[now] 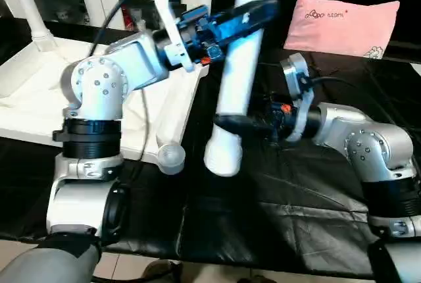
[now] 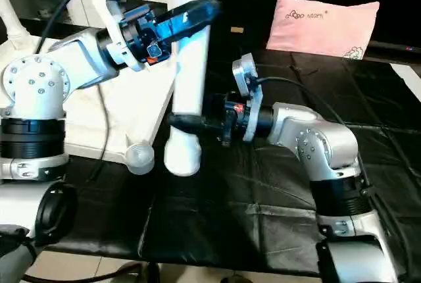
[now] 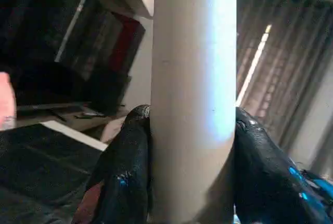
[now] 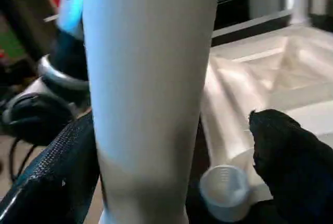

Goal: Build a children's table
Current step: Pick table leg

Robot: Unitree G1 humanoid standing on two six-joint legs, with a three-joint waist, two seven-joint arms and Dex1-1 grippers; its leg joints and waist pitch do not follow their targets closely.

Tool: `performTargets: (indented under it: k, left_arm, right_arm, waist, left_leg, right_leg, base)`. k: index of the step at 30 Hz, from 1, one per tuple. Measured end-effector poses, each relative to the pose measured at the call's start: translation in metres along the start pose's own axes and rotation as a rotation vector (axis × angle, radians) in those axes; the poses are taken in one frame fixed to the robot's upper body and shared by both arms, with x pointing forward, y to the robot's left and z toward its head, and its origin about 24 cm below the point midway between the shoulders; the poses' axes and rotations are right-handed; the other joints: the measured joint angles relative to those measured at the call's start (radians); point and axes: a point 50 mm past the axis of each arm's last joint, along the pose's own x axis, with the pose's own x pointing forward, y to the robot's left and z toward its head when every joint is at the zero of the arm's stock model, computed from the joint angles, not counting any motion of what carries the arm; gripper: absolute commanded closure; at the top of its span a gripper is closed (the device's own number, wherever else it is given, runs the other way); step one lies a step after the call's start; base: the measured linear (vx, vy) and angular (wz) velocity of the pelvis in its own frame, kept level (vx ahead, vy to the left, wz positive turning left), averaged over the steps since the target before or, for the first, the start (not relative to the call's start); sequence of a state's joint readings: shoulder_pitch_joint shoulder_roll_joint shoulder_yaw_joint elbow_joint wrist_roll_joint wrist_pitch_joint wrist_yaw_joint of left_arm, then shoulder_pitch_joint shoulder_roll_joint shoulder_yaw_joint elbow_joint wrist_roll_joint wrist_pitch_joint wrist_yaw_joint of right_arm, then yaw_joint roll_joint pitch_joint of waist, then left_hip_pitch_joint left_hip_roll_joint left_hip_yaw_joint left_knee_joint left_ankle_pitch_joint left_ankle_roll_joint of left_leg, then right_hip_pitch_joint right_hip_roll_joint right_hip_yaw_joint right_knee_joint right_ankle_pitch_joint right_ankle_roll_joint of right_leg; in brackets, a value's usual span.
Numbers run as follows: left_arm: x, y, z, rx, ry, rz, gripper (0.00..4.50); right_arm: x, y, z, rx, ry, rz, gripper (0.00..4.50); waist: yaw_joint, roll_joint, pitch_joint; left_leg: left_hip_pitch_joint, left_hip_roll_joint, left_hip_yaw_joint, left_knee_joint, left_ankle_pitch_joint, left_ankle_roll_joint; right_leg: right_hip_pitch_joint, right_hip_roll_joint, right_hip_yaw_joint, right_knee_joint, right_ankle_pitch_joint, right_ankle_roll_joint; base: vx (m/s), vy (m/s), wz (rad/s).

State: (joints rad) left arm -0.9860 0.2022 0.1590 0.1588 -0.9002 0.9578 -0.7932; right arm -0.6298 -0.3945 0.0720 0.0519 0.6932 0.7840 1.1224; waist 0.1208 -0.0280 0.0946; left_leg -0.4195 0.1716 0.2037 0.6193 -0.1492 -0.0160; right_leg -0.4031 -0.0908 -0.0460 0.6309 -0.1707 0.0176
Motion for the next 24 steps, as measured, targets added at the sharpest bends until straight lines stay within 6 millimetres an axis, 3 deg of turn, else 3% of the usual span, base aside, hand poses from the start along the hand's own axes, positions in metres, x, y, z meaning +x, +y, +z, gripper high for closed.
performTargets:
  k: [9, 20, 24]
  left_arm:
    - [0.007, -0.017, 0.002, -0.015, -0.021, -0.160, 2.78]
    - [0.007, -0.019, 0.002, -0.013, -0.016, -0.168, 2.78]
    - [0.009, -0.019, 0.001, -0.013, -0.011, -0.164, 2.78]
  right_arm:
    - [0.000, 0.008, -0.001, 0.030, -0.005, 0.155, 0.03]
    - [-0.005, 0.010, -0.009, 0.048, 0.055, 0.198, 0.03]
    - [-0.004, 0.009, -0.011, 0.031, 0.073, 0.190, 0.52]
  waist:
    - [0.020, 0.000, 0.000]
    - [0.023, 0.000, 0.000]
    - [0.023, 0.000, 0.000]
  left_leg:
    - [0.000, 0.000, 0.000, 0.000, 0.000, 0.000]
    - [0.000, 0.000, 0.000, 0.001, 0.000, 0.000]
    - [0.000, 0.000, 0.000, 0.000, 0.000, 0.000]
  right_leg:
    - [0.000, 0.000, 0.000, 0.000, 0.000, 0.000]
    - [0.000, 0.000, 0.000, 0.000, 0.000, 0.000]
    - [0.000, 0.000, 0.000, 0.000, 0.000, 0.000]
  base:
    - [0.000, 0.000, 0.00]
    - [0.000, 0.000, 0.00]
    - [0.000, 0.000, 0.00]
